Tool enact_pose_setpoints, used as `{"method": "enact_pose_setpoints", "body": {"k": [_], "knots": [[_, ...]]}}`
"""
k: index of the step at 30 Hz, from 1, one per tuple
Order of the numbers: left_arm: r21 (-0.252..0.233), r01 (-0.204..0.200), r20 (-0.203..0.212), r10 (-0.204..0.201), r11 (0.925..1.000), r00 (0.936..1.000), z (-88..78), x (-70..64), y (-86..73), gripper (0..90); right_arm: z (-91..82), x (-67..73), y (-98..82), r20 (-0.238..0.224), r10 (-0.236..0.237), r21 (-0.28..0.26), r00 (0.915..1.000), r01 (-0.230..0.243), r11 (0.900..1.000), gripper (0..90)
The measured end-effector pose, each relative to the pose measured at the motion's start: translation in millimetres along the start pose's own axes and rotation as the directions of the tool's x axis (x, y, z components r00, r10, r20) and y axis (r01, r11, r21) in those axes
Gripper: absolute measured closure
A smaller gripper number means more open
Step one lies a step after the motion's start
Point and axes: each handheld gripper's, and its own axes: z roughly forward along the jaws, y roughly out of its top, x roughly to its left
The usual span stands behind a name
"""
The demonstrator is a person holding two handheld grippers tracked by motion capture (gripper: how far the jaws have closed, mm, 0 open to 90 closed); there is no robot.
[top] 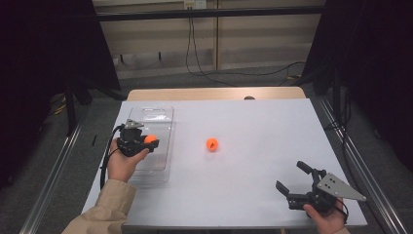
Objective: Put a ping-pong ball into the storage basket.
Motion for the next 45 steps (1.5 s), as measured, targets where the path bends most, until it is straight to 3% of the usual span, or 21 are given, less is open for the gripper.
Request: {"method": "enact_pose_setpoints", "body": {"k": [19, 32, 45], "knots": [[0.003, 0.002, -0.013, -0.002, 1.0000, 0.9999, -1.2, 4.1, -1.9, 50.4, 0.2, 0.4, -0.1, -0.002, 0.001, -0.001, 1.0000, -0.001, 1.000, 1.0], [-0.014, 0.009, -0.023, -0.009, 0.9999, 0.9997, -3.8, 6.7, -1.9, 43.6, 0.6, 0.2, -0.4, -0.002, 0.003, 0.000, 1.0000, -0.003, 1.000, 1.0], [-0.046, 0.027, 0.000, -0.027, 0.9986, 0.9996, -8.7, 3.8, -1.0, 34.5, 0.9, 0.4, -0.5, -0.004, 0.001, 0.002, 1.0000, -0.001, 1.000, 1.0]]}}
